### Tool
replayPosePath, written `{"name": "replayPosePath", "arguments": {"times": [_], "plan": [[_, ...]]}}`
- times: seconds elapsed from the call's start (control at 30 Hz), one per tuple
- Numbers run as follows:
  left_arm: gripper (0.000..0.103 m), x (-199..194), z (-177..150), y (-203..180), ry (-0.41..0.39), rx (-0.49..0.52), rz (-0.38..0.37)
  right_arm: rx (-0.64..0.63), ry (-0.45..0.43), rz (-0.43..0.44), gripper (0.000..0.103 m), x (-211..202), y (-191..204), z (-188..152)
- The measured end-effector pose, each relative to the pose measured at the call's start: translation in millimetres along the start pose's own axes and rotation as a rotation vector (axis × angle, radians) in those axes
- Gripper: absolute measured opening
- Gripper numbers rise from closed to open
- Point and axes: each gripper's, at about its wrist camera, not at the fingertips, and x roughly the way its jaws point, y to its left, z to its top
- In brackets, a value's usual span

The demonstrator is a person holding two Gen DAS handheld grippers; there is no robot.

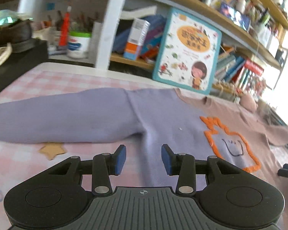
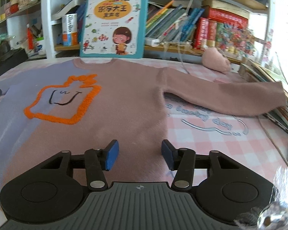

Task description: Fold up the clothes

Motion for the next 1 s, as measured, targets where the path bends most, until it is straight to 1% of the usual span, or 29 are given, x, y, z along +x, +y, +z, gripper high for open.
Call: {"name": "replayPosePath", "arguments": {"times": [0.03,0.1,0.13,0.17,0.2,0.23,0.27,0.33,0.4,0.43,0.5,0.53,0.57,0.63,0.73,1.0], "plan": [[0.040,4,0,-2,0.008,0.006,-0.005,0.010,-0.001,-0.003,0.033,-2,-2,-2],[0.038,12,-1,-4,0.017,0.012,-0.015,0.029,-0.002,-0.005,0.028,-5,-5,-4],[0.034,15,-2,-4,0.017,0.012,-0.020,0.038,-0.003,-0.006,0.025,-6,-7,-6],[0.023,18,-2,-4,0.018,0.014,-0.022,0.045,-0.004,-0.006,0.022,-7,-7,-7],[0.016,21,-2,-5,0.019,0.018,-0.024,0.048,-0.006,-0.005,0.020,-9,-7,-8],[0.006,23,-1,-6,0.021,0.022,-0.024,0.047,-0.008,-0.004,0.015,-9,-6,-8],[0.004,23,-1,-4,0.022,0.016,-0.034,0.048,-0.009,-0.001,0.010,-10,-4,-9],[0.004,22,1,0,0.014,0.014,-0.046,0.046,-0.007,0.005,0.009,-10,0,-10],[0.004,19,5,10,0.003,-0.026,-0.040,0.032,-0.009,0.010,0.009,-11,5,-11],[0.004,17,7,16,-0.003,-0.050,-0.028,0.035,-0.009,0.030,0.008,-11,7,-10],[0.004,14,7,18,-0.016,-0.036,0.030,0.045,-0.008,0.078,0.008,-10,12,-9],[0.004,13,7,18,-0.013,-0.028,0.040,0.049,-0.008,0.101,0.008,-9,14,-8],[0.004,13,6,18,-0.007,-0.019,0.045,0.036,-0.009,0.107,0.008,-7,18,-7],[0.004,13,4,17,-0.001,-0.011,0.050,-0.019,-0.011,0.076,0.007,-5,26,-5],[0.004,11,4,19,0.000,-0.025,0.036,-0.058,-0.008,0.055,0.005,-3,29,-3],[0.004,14,2,6,0.017,0.012,-0.022,-0.040,-0.005,-0.012,0.004,-6,16,-8]]}}
